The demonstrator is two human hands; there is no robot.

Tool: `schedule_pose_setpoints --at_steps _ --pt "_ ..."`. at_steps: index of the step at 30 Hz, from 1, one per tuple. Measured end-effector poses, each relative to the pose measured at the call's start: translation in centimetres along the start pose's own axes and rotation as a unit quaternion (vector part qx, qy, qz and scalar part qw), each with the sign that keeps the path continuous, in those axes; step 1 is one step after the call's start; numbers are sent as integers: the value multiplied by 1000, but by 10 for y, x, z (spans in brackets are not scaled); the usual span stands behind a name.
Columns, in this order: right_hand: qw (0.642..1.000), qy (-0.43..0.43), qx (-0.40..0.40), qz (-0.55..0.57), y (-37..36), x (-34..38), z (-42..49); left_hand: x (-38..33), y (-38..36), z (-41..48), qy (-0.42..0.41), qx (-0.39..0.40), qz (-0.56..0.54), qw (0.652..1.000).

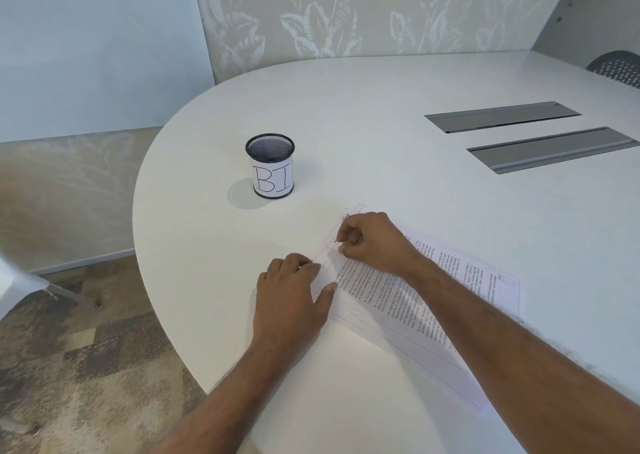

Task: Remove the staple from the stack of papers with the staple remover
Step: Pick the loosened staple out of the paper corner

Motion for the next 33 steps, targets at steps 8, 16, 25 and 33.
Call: schedule_pose_setpoints --at_steps 8,16,25,33 --pt "996 -15 -37 84 -6 6 37 2 -17 39 -17 27 -32 999" --pt "989 80 -96 76 16 80 134 19 -26 63 43 13 -122 992" --pt "987 146 -21 -71 -8 115 191 21 -29 66 29 0 -135 990" --pt "981 157 -32 -106 -8 120 197 26 -31 67 24 -3 -131 991"
Point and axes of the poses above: each hand's wrist, its own z-axis towards the middle knuckle, its own y-axis out of the back of the hand, x = y × z, the point moved 6 cm from there along z, towards the middle knuckle, and after that the axes turned 12 degrees about -x, right-handed, at the moved point
